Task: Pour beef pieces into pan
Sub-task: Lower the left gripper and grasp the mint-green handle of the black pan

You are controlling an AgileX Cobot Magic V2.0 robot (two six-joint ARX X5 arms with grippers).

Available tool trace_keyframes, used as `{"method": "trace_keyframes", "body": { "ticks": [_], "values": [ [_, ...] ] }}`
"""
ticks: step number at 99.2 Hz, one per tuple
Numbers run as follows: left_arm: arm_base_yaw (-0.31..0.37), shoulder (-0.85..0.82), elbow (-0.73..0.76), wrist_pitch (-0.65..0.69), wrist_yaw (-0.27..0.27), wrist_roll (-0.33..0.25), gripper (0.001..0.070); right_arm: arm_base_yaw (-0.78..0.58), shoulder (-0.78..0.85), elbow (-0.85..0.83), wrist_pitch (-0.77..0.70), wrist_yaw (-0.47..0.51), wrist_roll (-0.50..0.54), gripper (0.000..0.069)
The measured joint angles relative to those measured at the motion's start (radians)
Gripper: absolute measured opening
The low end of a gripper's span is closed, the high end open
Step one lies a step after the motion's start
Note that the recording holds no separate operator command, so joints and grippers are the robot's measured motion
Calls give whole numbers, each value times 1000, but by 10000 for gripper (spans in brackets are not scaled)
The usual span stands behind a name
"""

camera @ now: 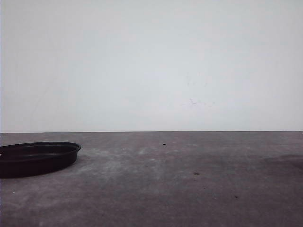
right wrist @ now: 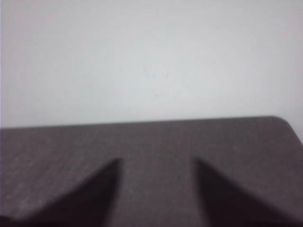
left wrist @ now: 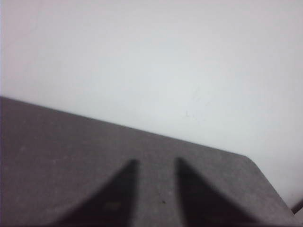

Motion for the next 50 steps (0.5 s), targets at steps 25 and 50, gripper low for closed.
{"method": "trace_keyframes", "body": {
  "ticks": [25, 50],
  "values": [
    [11, 39, 0, -146, -116, 37, 619, 0, 83, 16, -74, 0, -7, 684],
    [75, 265, 0, -211, -164, 56, 631, 0, 152, 16, -197, -14, -8, 684]
  ]
}}
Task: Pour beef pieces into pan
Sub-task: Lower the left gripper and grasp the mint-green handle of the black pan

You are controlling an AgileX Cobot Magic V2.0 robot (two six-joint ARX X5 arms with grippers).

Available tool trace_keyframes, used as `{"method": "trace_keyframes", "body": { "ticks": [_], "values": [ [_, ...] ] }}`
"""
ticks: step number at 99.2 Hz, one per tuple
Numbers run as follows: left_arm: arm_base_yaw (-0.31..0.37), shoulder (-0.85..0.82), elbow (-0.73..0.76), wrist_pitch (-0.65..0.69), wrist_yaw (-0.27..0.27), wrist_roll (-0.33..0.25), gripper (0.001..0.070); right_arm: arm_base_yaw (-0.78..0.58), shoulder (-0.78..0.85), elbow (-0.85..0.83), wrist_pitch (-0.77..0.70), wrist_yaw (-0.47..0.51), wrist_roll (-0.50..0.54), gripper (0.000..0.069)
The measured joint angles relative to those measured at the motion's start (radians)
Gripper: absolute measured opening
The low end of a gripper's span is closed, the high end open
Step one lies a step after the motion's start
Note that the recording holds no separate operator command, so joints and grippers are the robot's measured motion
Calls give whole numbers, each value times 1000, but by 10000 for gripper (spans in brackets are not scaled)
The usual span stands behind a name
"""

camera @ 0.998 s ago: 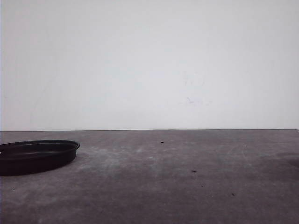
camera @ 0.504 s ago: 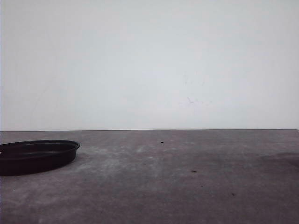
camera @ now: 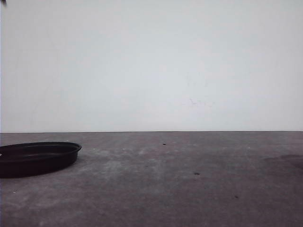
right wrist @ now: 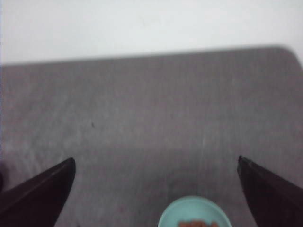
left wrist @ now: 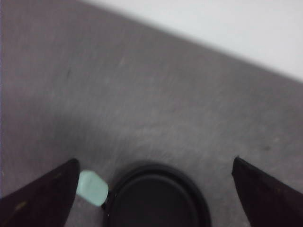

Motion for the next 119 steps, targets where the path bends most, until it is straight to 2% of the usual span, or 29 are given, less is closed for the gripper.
{"method": "trace_keyframes", "body": {
  "ticks": [13, 21, 36, 65, 88, 96, 109, 119],
  "values": [
    [36, 104, 0, 0, 111, -51, 631, 1, 3, 0, -31, -35, -2, 684],
    [55, 180, 0, -24, 145, -64, 631, 1, -10, 0, -50, -37, -2, 684],
    [92, 332, 0, -87, 145, -63, 631, 2, -48, 0, -111, -37, -6, 684],
    [95, 463, 0, -26, 135, -36, 627, 11, -152, 0, -139, -37, -14, 684],
    [95, 573, 0, -7, 106, -30, 620, 11, -160, 0, -204, -33, -15, 684],
    [95, 587, 0, 25, 101, -30, 573, 11, -160, 0, -223, -19, -17, 684],
    [95, 593, 0, 76, 84, -29, 432, 11, -161, 0, -238, -14, -18, 683],
    [95, 611, 0, 96, 81, -29, 371, 11, -161, 0, -253, -14, -17, 683]
  ]
}}
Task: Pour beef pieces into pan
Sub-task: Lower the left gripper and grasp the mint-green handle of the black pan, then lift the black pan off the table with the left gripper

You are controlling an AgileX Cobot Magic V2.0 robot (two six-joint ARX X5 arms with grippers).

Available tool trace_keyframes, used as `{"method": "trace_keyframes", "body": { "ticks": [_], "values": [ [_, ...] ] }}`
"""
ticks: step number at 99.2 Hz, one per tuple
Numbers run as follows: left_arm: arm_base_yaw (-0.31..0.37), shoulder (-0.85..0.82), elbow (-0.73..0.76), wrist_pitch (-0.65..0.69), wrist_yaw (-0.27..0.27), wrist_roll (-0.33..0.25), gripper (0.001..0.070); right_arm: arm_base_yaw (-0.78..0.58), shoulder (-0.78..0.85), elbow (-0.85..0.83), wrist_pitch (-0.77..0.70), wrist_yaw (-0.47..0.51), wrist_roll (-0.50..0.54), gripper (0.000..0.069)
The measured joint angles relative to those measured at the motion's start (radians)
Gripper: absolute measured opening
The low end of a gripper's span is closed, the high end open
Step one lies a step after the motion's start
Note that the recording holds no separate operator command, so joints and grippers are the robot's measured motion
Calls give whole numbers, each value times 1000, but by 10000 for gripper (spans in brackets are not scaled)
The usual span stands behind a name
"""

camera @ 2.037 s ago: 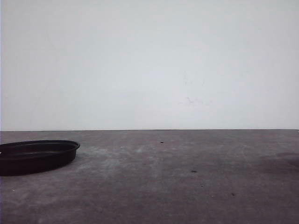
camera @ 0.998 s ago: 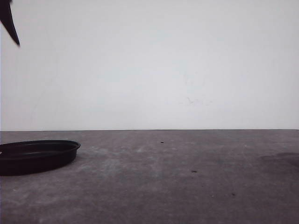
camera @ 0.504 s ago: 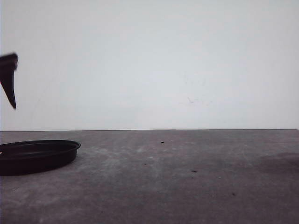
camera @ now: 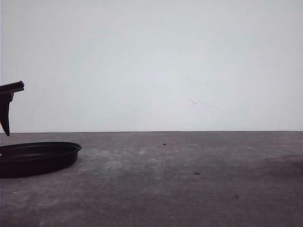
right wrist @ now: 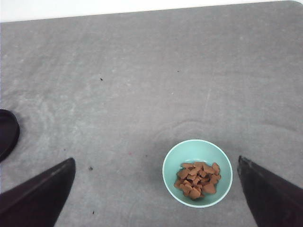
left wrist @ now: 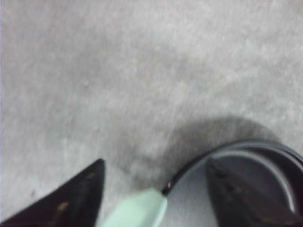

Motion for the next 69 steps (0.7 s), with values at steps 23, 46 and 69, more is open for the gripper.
{"method": "trace_keyframes", "body": {
  "ticks": [23, 46, 69],
  "values": [
    [0, 55, 0, 6, 2, 0, 349, 0, 0, 0, -4, 0, 1, 683],
    [2, 60, 14, 35, 36, -10, 111, 0, 0, 0, -16, 1, 8, 683],
    [-2, 50, 22, 48, 47, -9, 73, 0, 0, 0, -15, 7, 7, 683]
  ]
}}
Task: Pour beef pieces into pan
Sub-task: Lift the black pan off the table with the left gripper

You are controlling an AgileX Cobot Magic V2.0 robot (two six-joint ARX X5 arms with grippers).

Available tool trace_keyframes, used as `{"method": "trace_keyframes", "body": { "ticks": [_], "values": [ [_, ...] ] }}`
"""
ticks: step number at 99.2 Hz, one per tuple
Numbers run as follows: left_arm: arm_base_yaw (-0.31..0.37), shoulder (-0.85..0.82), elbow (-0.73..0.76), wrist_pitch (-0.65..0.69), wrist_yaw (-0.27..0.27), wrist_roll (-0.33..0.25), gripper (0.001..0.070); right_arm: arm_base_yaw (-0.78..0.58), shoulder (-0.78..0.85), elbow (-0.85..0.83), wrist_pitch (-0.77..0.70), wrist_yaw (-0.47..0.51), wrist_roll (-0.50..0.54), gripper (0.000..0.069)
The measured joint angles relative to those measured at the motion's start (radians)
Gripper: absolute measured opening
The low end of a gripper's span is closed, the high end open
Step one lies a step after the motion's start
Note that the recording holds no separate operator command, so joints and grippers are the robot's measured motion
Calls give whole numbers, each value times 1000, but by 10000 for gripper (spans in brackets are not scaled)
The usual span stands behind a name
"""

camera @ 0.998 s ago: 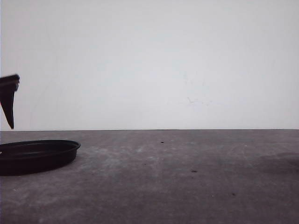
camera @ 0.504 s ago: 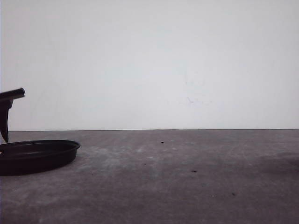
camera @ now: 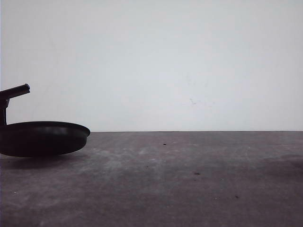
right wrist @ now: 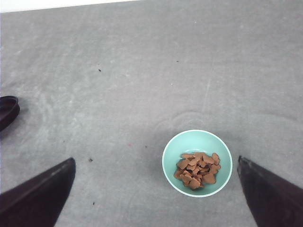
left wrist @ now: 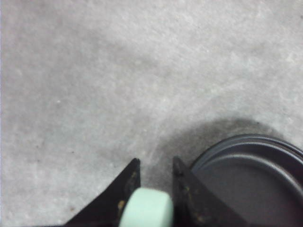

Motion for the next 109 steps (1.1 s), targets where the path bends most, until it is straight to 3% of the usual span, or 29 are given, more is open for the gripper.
{"method": "trace_keyframes", "body": {
  "ticks": [37, 63, 82, 101, 109],
  "values": [
    [-39, -89, -13, -24, -8, 7, 61, 0, 0, 0, 26, 50, -12, 683],
    [-82, -246, -15, 24, -14, 7, 58, 0, 0, 0, 55, 49, -12, 683],
    [-109, -383, -15, 83, -12, -42, 58, 0, 0, 0, 55, 53, -12, 683],
    [-153, -476, -15, 48, -9, -51, 58, -11, 29, -17, 65, 229, -12, 683],
    [-179, -516, -15, 6, -1, -56, 58, -34, 73, -60, 70, 247, -12, 683]
  ]
}}
